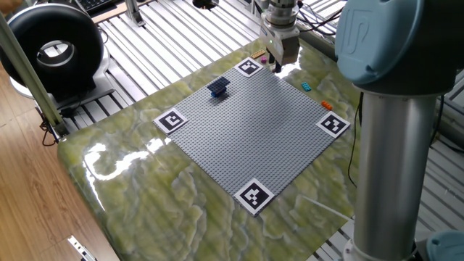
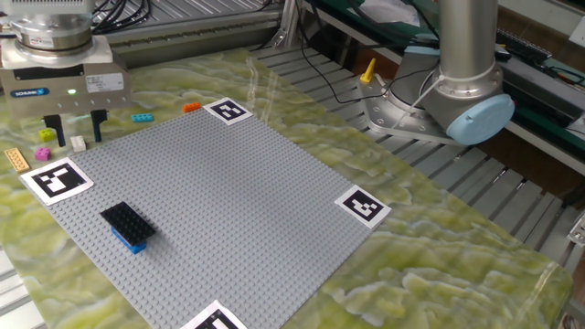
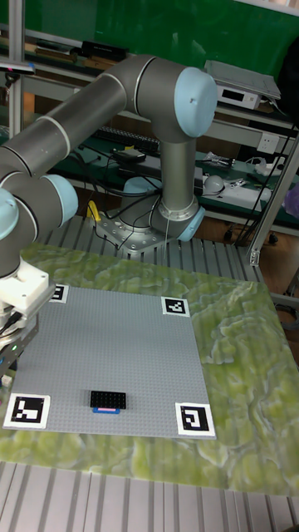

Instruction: Stack small Lego blocks one on top of the other

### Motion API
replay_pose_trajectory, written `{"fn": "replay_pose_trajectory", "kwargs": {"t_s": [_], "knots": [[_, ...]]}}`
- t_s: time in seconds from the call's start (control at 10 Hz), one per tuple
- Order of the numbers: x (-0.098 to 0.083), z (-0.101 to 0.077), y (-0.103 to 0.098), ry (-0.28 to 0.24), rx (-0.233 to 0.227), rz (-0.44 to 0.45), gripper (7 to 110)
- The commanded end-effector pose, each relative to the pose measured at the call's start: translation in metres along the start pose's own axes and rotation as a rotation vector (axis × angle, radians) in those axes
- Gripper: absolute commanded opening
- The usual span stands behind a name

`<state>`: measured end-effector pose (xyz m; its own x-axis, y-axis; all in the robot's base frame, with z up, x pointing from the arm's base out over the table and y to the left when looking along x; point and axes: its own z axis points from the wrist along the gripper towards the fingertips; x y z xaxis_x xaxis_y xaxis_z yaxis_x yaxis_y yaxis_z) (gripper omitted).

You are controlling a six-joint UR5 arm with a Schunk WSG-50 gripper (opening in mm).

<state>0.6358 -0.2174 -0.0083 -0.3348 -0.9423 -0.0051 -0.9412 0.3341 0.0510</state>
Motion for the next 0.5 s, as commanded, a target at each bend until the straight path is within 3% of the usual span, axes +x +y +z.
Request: {"fn": "replay_pose_trajectory", "kwargs": {"t_s": [0.0,0.4], "knots": [[-0.0023,-0.0002,-0.0016,-0.015,0.007,0.018,22],[-0.0060,0.0026,-0.0034,-0.016,0.014,0.021,22]]}}
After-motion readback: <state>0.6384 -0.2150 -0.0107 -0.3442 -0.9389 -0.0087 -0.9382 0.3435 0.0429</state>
